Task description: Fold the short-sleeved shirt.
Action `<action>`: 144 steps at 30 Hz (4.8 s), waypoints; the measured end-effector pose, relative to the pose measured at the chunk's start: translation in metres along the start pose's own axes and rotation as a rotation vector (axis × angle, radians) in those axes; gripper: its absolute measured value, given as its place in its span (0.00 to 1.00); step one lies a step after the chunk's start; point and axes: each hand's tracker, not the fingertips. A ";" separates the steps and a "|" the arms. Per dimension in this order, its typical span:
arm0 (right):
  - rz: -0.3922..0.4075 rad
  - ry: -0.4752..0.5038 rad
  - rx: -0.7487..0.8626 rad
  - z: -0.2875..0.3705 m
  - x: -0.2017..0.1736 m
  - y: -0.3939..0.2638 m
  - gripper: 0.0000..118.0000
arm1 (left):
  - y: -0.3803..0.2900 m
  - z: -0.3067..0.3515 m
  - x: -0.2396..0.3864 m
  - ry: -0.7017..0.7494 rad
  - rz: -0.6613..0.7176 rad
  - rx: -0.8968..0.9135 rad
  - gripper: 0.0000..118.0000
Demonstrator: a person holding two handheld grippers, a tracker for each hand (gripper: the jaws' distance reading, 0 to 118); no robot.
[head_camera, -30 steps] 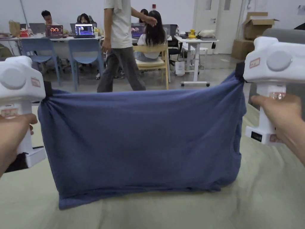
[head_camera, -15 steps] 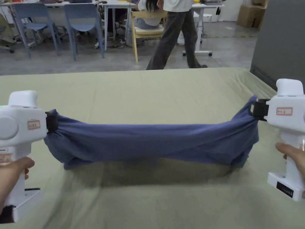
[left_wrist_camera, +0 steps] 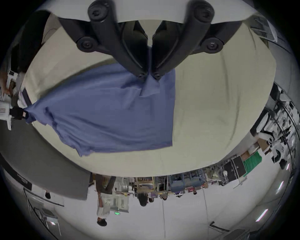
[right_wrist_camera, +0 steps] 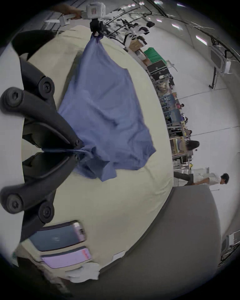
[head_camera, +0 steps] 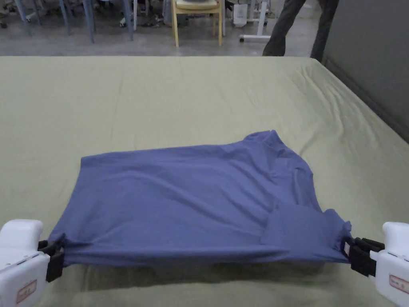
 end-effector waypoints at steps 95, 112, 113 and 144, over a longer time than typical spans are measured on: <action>0.126 -0.066 -0.317 -0.221 -0.036 0.100 0.07 | 0.101 -0.220 -0.019 0.118 0.073 -0.327 0.07; 0.038 0.087 -0.052 -0.013 -0.051 0.029 0.03 | 0.003 0.033 0.007 0.118 0.141 0.076 0.00; 0.035 0.029 -0.034 -0.003 -0.052 0.017 0.03 | -0.008 0.043 0.020 0.226 0.128 0.080 0.00; 0.065 0.028 -0.122 -0.055 -0.060 0.044 0.19 | 0.069 -0.095 -0.024 0.054 0.078 -0.115 0.08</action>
